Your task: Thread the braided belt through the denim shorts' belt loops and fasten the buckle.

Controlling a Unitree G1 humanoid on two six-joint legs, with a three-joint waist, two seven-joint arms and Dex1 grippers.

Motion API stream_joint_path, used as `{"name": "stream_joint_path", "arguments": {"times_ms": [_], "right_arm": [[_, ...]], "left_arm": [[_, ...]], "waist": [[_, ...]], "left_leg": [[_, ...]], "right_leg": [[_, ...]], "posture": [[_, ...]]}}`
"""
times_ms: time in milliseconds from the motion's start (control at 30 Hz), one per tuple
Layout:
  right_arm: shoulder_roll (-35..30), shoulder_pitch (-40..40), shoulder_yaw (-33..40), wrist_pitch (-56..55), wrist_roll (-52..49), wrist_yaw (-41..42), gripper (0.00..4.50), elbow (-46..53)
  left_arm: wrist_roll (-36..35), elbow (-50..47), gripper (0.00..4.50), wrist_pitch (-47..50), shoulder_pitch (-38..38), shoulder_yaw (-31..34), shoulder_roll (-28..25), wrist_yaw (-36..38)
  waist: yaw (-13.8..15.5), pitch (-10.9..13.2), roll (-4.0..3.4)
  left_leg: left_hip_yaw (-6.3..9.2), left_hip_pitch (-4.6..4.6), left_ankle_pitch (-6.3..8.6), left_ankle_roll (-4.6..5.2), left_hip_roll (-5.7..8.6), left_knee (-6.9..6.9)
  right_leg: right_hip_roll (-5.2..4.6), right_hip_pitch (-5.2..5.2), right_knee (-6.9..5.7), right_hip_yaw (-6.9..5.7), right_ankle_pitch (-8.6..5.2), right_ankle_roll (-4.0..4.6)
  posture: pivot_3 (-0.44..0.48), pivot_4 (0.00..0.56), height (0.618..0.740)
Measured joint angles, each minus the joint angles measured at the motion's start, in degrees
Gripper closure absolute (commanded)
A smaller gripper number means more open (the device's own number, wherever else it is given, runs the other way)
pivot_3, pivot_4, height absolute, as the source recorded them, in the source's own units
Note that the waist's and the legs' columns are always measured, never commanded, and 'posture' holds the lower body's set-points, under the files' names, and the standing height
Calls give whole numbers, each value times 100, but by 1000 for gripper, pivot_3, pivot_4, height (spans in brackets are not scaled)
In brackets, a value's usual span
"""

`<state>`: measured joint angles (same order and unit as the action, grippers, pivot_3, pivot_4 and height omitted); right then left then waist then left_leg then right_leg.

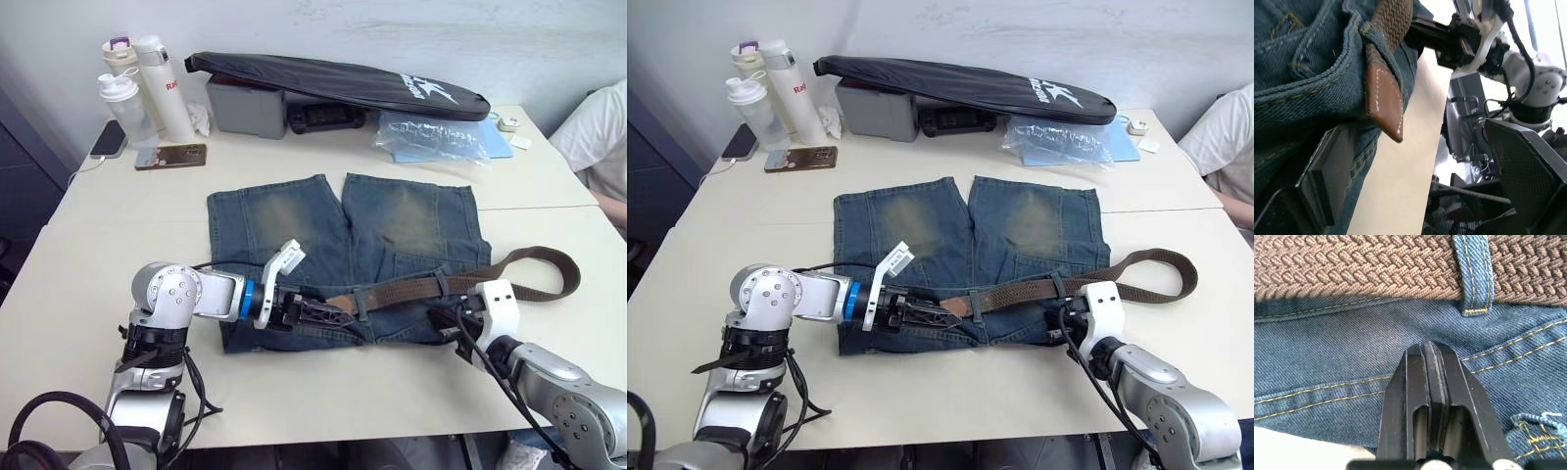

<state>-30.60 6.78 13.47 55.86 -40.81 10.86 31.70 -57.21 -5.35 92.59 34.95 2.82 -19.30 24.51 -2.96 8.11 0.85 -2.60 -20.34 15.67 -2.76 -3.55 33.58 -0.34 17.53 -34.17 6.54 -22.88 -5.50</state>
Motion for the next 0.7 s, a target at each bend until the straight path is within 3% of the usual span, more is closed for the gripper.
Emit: {"name": "stream_joint_path", "arguments": {"times_ms": [267,600,700], "right_arm": [[37,-10,6,38,58,-26,4406,36],[37,178,131,44,69,-35,4500,188],[48,266,154,44,69,-52,4500,267]], "left_arm": [[-484,298,0,-2,43,139,388,-861],[-976,358,4230,-1,22,190,277,-1326],[-1102,402,4424,1,37,240,-5,-1291]], "waist": [[5,0,0],[62,0,0],[96,1,-2]], "left_leg": [[0,-1,0,-5,1,10],[-1,-2,2,-13,0,11],[-1,-3,2,-15,0,10]], "right_leg": [[3,0,0,1,1,-2],[6,0,4,1,1,-2],[7,2,5,0,1,-2]], "posture": [[0,150,740],[0,150,740],[0,150,740]]}}
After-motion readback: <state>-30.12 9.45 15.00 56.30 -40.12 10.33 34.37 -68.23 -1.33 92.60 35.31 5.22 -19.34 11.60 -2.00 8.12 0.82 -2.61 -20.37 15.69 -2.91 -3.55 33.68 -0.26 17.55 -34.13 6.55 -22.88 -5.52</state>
